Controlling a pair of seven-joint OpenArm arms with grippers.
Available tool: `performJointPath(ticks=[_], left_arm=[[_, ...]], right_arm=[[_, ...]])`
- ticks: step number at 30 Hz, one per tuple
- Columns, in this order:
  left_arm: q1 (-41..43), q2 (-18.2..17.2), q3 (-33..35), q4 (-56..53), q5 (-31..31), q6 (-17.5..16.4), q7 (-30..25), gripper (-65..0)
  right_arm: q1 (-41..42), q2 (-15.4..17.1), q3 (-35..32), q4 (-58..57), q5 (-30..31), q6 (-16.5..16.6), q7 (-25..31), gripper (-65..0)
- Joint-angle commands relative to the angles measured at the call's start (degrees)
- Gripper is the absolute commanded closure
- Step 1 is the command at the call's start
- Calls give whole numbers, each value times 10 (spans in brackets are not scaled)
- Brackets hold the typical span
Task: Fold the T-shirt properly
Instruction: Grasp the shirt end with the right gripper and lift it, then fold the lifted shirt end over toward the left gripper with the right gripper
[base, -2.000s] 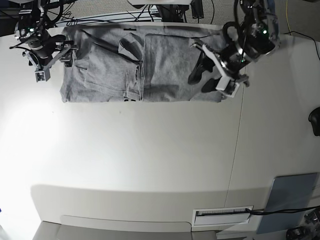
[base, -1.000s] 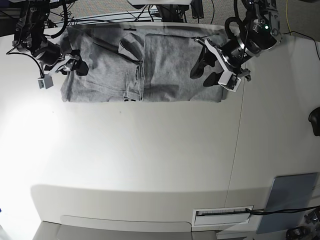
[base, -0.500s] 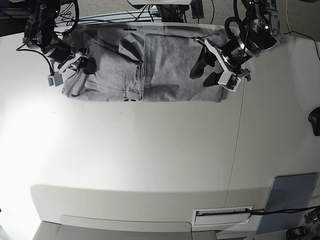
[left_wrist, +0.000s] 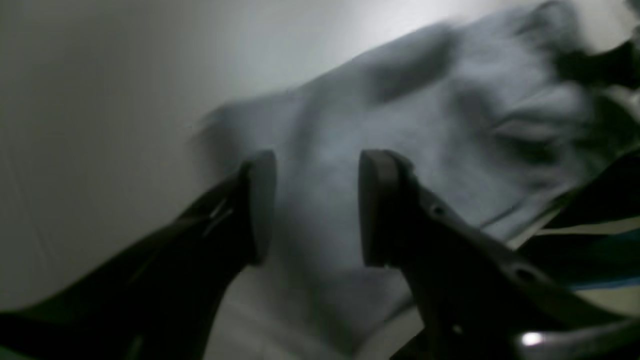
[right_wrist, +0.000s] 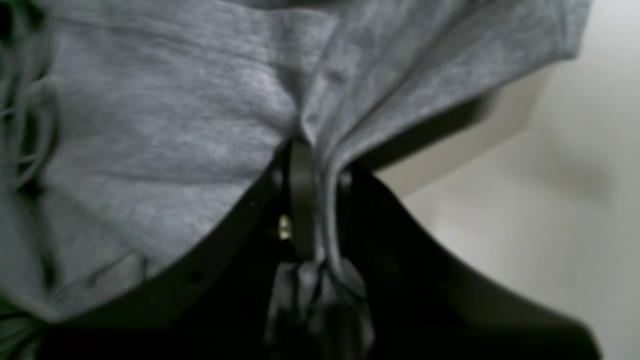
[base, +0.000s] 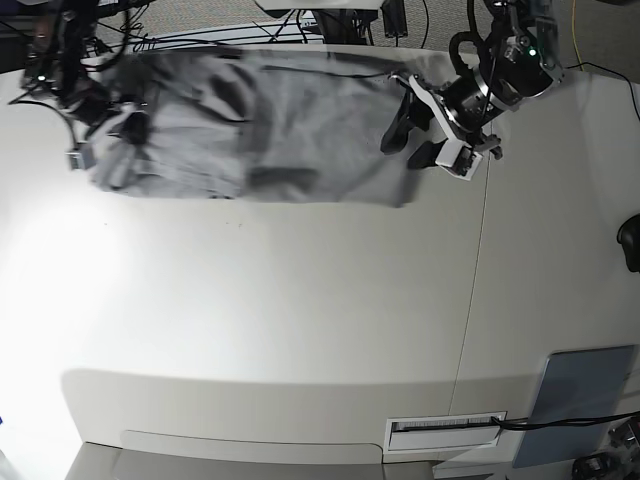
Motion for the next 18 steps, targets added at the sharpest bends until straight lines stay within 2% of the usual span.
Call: performJointPath(ticks=[1, 6, 10, 14, 18], left_arm=[[2, -2, -1, 11, -4, 0, -12, -283], [9, -1, -1, 8, 1, 0, -14, -283], [11, -1, -1, 5, 1, -1, -14, -283], [18, -1, -1, 4, 1, -1, -18, -283], [24, -2, -1, -16, 3, -1, -21, -283]], right_arm=[[-2, 11, 18, 21, -1, -2, -9, 0], [-7, 5, 45, 132, 18, -3, -53, 0], [-9, -35, 23, 242, 18, -5, -65, 0], [-8, -79, -43, 323, 6, -7, -66, 0], [2, -103, -148, 345, -39, -31, -54, 0]])
